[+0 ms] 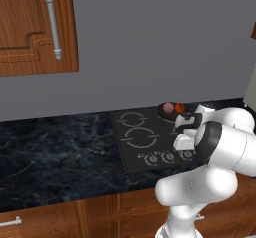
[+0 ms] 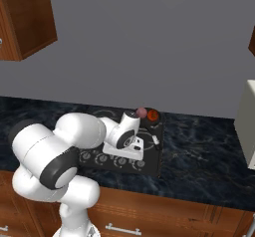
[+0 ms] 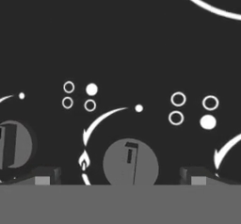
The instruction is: Place the pan on the rear right burner on the stove. Then place the tomato and the onion in the pan and turn on the rear right burner.
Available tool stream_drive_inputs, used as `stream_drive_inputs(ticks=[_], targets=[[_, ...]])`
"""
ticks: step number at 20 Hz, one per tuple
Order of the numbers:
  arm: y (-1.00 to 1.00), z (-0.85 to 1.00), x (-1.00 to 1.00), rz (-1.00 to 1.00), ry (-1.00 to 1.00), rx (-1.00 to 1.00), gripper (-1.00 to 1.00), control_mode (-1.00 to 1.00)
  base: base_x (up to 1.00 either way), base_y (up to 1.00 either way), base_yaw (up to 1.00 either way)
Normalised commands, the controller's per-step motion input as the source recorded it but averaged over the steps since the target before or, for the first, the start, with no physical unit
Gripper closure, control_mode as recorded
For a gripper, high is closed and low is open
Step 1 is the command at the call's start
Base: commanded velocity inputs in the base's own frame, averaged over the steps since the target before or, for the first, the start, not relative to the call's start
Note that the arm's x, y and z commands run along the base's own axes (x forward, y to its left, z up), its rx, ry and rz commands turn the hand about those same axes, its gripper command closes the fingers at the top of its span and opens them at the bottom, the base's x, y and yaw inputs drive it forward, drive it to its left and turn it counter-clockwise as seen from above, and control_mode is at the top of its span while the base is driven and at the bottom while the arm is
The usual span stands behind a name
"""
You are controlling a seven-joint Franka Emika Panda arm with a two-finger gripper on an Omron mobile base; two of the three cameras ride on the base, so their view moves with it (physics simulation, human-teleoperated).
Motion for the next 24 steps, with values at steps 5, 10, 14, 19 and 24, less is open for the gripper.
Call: stream_drive_inputs(ticks=[5,10,14,19,24], targets=[[0.12,0.00,0.00,0.05,0.00,0.00,-1.00,-1.00,0.00,0.00,0.00],[0.08,0.00,0.00,0.05,-0.01,0.00,-1.00,-1.00,0.00,0.00,0.00],[0.00,0.00,0.00,0.04,-0.05,-0.01,-1.00,-1.00,0.00,0.00,0.00],[-0.05,0.00,0.00,0.03,-0.03,0.00,-1.00,-1.00,0.00,0.00,0.00],[-0.02,0.00,0.00,0.00,0.00,-0.04,-1.00,-1.00,0.00,0.00,0.00]])
